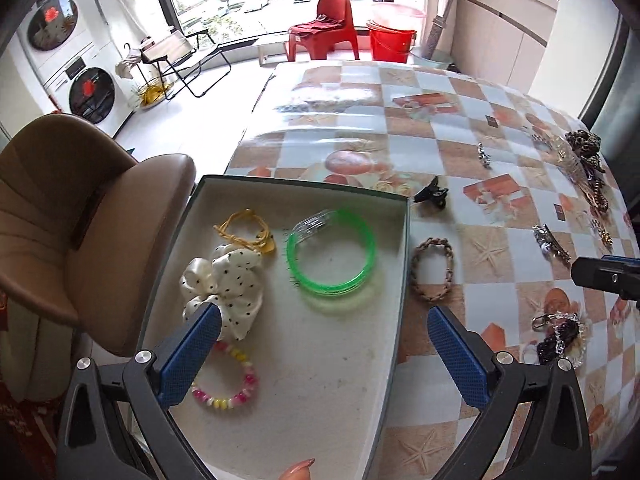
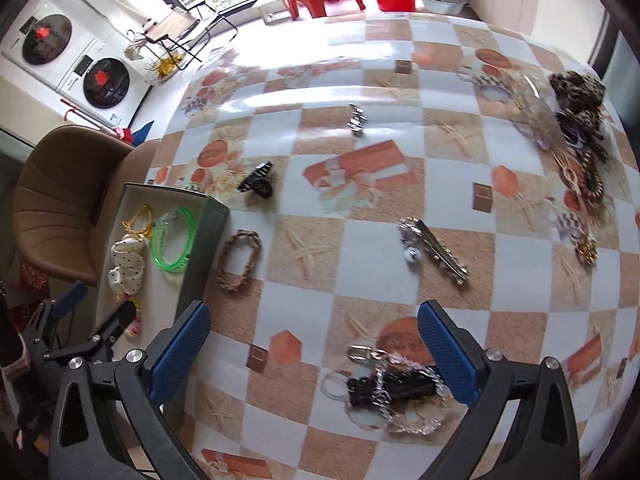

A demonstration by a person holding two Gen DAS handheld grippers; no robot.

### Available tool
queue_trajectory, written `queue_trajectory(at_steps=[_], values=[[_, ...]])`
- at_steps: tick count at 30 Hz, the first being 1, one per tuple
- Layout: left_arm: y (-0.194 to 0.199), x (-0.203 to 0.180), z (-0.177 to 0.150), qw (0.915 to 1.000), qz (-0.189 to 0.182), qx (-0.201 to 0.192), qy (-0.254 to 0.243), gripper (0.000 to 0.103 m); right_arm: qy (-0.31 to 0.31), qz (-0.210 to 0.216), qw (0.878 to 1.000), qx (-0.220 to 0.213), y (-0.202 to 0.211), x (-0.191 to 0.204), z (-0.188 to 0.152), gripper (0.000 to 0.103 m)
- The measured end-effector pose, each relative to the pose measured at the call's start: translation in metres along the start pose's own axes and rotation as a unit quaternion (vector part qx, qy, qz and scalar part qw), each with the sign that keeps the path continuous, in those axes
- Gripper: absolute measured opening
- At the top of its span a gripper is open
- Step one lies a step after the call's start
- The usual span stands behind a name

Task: Organize jewelry
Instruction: 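Withdraw both open tools from the tray toward the remaining jewelry, then grasp the silver spiked barrette with the right tool while the left tool grasps the black claw clip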

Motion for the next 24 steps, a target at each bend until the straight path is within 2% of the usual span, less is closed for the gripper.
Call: queue_trajectory(at_steps=[5, 11, 18, 19, 24], values=[[-0.01, -0.014, 0.006, 0.9996, -0.021, 0.006, -0.018, 0.103, -0.022, -0.029, 0.999, 0.0, 0.001, -0.031, -0.012, 0.103], [-0.014, -0.037, 0.019, 0.9978, -0.045, 0.008, -0.049, 0.103, -0.024, -0.045, 0.999, 0.003, -0.006, -0.054, -0.013, 0.103], [-0.022, -0.061, 0.055, 0.9941, -0.063, -0.005, -0.089, 0.103, 0.0, -0.054, 0.999, 0.005, -0.014, -0.065, 0.002, 0.103], [-0.025, -0.064, 0.061, 0.9936, -0.065, -0.006, -0.092, 0.099, 0.006, -0.055, 0.998, 0.006, -0.016, -0.066, 0.004, 0.103], [-0.045, -0.081, 0.086, 0.9904, -0.077, -0.004, -0.115, 0.098, 0.025, -0.057, 0.998, 0.009, -0.026, -0.072, 0.016, 0.102]])
Point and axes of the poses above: each gripper's, at about its wrist camera, not at the fingertips, and y roughly against the way its jaws point, x to its left, z to its top, the point moved 1 cm from there along -y, roughly the way its jaws point, and after that the axes turned 6 degrees about -z, right-handed, at the moved point
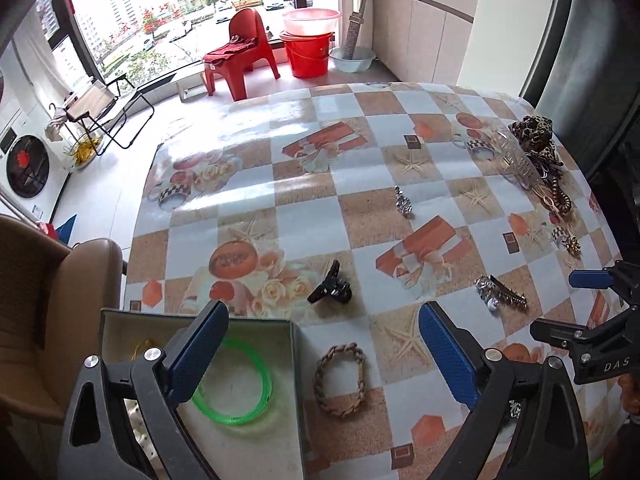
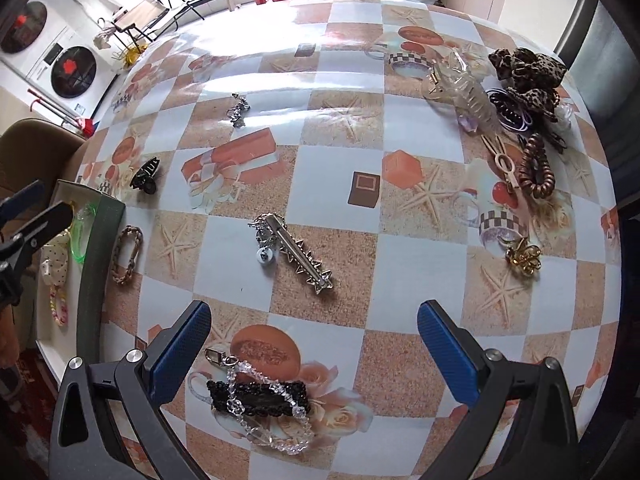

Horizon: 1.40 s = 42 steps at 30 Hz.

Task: Organize jewelry
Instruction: 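Grasp the silver spiked barrette with the right tool while the left tool grasps the black claw clip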

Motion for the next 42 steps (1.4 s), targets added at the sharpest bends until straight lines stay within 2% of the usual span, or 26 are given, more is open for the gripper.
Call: queue_trajectory(at_steps=[1, 3, 5, 9, 12, 15, 17, 20, 23, 24, 25, 27, 30, 31, 33, 37, 42], values=[[-0.005, -0.003, 0.004, 1.0, -0.003, 0.002, -0.007, 0.09, 0.003, 0.0, 1.0, 0.0, -0.002, 0.0, 0.001, 0.101], [-0.019, -0.007, 0.012, 0.9996, -0.008, 0.016, -0.021, 0.083, 0.009, 0.0, 1.0, 0.005, -0.007, -0.002, 0.005, 0.095], [-0.033, -0.01, 0.017, 0.9992, -0.013, 0.026, -0.028, 0.083, 0.016, 0.003, 1.0, 0.007, -0.012, -0.002, 0.007, 0.093], [-0.053, -0.012, 0.027, 0.9985, -0.023, 0.039, -0.032, 0.083, 0.049, -0.009, 0.999, 0.011, -0.021, 0.003, 0.011, 0.076], [-0.067, -0.012, 0.031, 0.9976, -0.019, 0.053, -0.038, 0.083, 0.071, -0.017, 0.997, 0.013, -0.026, 0.008, 0.013, 0.069], [-0.081, -0.007, 0.032, 0.9965, -0.02, 0.074, -0.034, 0.076, 0.091, -0.026, 0.995, 0.014, -0.032, 0.015, 0.015, 0.062], [-0.088, -0.003, 0.031, 0.9952, -0.032, 0.089, -0.026, 0.076, 0.098, -0.031, 0.995, 0.01, -0.032, 0.017, 0.015, 0.061], [-0.098, -0.002, 0.026, 0.9927, -0.028, 0.112, -0.034, 0.076, 0.107, -0.037, 0.994, 0.005, -0.033, 0.02, 0.016, 0.061], [-0.104, -0.003, 0.021, 0.9908, -0.027, 0.127, -0.039, 0.075, 0.121, -0.047, 0.992, -0.003, -0.034, 0.025, 0.019, 0.056], [-0.106, -0.004, 0.02, 0.9902, -0.029, 0.131, -0.039, 0.068, 0.126, -0.051, 0.991, -0.006, -0.035, 0.027, 0.02, 0.053], [-0.106, -0.004, 0.02, 0.9902, -0.034, 0.131, -0.036, 0.066, 0.13, -0.051, 0.99, -0.008, -0.035, 0.028, 0.022, 0.052], [-0.106, -0.006, 0.02, 0.9899, -0.036, 0.133, -0.034, 0.062, 0.135, -0.049, 0.99, -0.01, -0.034, 0.029, 0.023, 0.041], [-0.105, -0.012, 0.022, 0.9896, -0.041, 0.132, -0.04, 0.045, 0.142, -0.053, 0.988, -0.016, -0.034, 0.03, 0.024, 0.024], [-0.104, -0.014, 0.022, 0.9895, -0.043, 0.131, -0.042, 0.036, 0.141, -0.051, 0.989, -0.015, -0.034, 0.03, 0.024, 0.021], [-0.104, -0.017, 0.023, 0.9891, -0.046, 0.133, -0.043, 0.028, 0.138, -0.048, 0.989, -0.014, -0.035, 0.03, 0.024, 0.017], [-0.101, -0.02, 0.023, 0.9894, -0.054, 0.129, -0.038, 0.026, 0.125, -0.041, 0.991, -0.014, -0.036, 0.028, 0.024, 0.016], [-0.081, -0.032, 0.024, 0.9921, -0.064, 0.106, -0.025, 0.026, 0.082, -0.018, 0.996, -0.015, -0.027, 0.01, 0.019, 0.013]])
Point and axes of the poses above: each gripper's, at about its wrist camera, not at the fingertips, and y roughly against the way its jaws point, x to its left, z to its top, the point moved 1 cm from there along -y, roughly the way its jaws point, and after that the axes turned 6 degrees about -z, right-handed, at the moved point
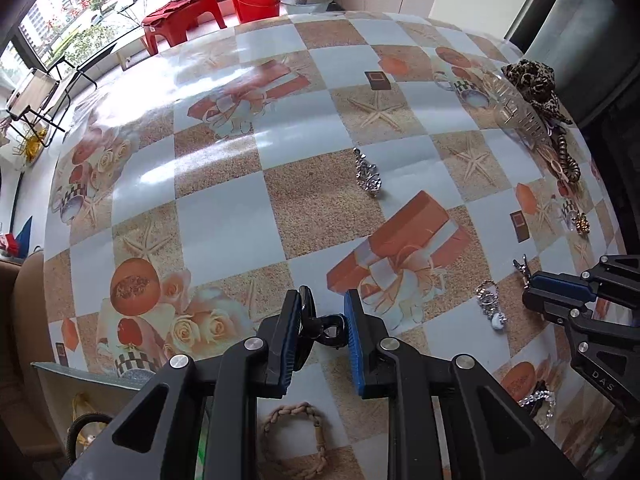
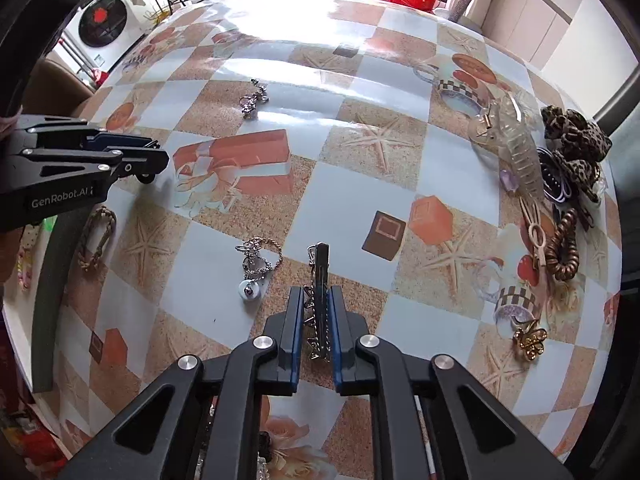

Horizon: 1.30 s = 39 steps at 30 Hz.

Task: Organize jewelry
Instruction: 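Carry the barrette and claw clip over the white tray with both tools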

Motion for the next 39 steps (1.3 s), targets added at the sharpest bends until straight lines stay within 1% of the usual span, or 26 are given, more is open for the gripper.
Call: queue_trajectory(at_steps=[6, 9, 15, 19, 23, 28, 35, 39], values=[[0.024, -0.012, -0.011, 0.9994, -0.012, -0.03, 0.011, 0.026, -0.07, 0.043, 0.997, 0.004, 0.007, -0.02, -0.008, 0.013], [0.034, -0.018, -0.016, 0.9987, -0.019, -0.044, 0.017, 0.026, -0.095, 0.056, 0.994, 0.005, 0.012, -0.027, -0.012, 0.013], [0.054, -0.021, -0.035, 0.9968, -0.029, -0.062, 0.042, 0.026, -0.13, 0.08, 0.988, 0.009, 0.022, -0.034, -0.023, 0.013], [0.067, -0.024, -0.05, 0.9952, -0.033, -0.072, 0.057, 0.026, -0.142, 0.092, 0.986, 0.011, 0.034, -0.039, -0.035, 0.013], [0.082, -0.022, -0.069, 0.9937, -0.032, -0.08, 0.072, 0.026, -0.147, 0.102, 0.984, 0.013, 0.041, -0.03, -0.041, 0.013], [0.097, -0.012, -0.095, 0.9903, -0.028, -0.087, 0.104, 0.026, -0.14, 0.112, 0.984, 0.015, 0.05, -0.013, -0.043, 0.013], [0.111, 0.006, -0.141, 0.9855, -0.015, -0.087, 0.145, 0.026, -0.109, 0.125, 0.986, 0.017, 0.063, 0.021, -0.042, 0.013], [0.12, 0.02, -0.167, 0.9808, -0.007, -0.088, 0.174, 0.026, -0.085, 0.133, 0.987, 0.018, 0.068, 0.044, -0.038, 0.013]])
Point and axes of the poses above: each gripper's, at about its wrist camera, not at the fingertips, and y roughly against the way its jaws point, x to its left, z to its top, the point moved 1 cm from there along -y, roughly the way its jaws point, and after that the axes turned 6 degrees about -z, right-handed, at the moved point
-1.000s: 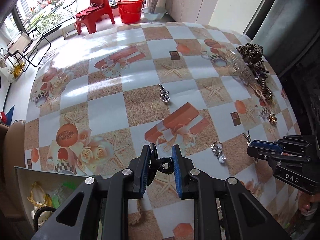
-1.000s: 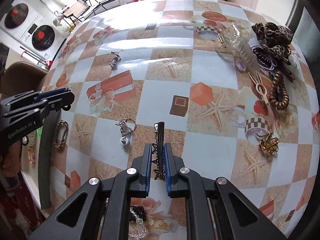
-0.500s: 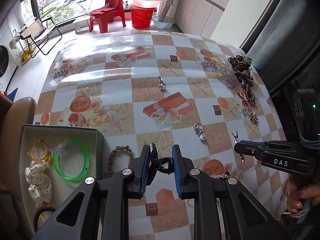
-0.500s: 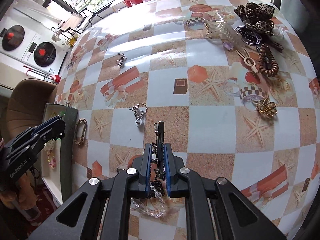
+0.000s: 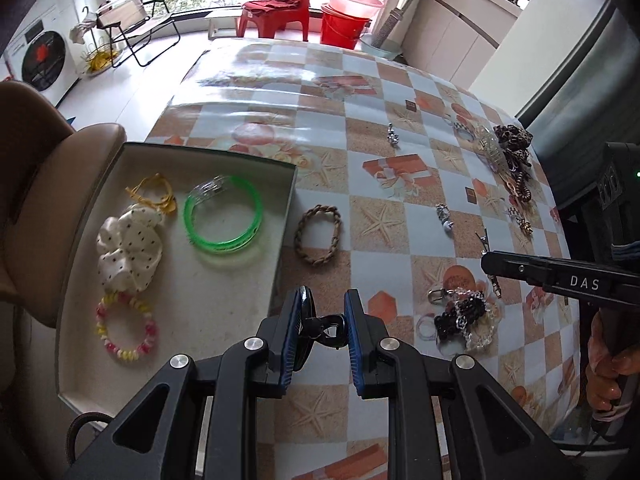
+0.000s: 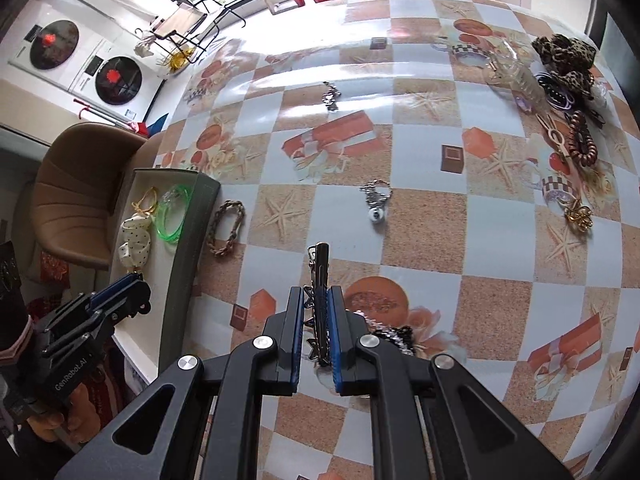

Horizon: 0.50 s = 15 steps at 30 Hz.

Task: Organize jewelry
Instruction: 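Carry the barrette and claw clip over the white tray with both tools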

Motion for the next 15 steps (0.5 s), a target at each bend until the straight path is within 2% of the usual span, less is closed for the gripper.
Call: queue_trajectory(at_steps=[8, 15], values=[[0.025, 0.048, -0.027, 0.9975, 0.03, -0.015, 0.062, 0.026, 0.062, 0.022, 0.998, 0.006, -0.006, 0.063, 0.008, 0.013], [0.04, 0.098, -0.053, 0.9909, 0.062, -0.021, 0.118, 0.026, 0.123, 0.048, 0.991, 0.017, -0.021, 0.127, 0.014, 0.013]])
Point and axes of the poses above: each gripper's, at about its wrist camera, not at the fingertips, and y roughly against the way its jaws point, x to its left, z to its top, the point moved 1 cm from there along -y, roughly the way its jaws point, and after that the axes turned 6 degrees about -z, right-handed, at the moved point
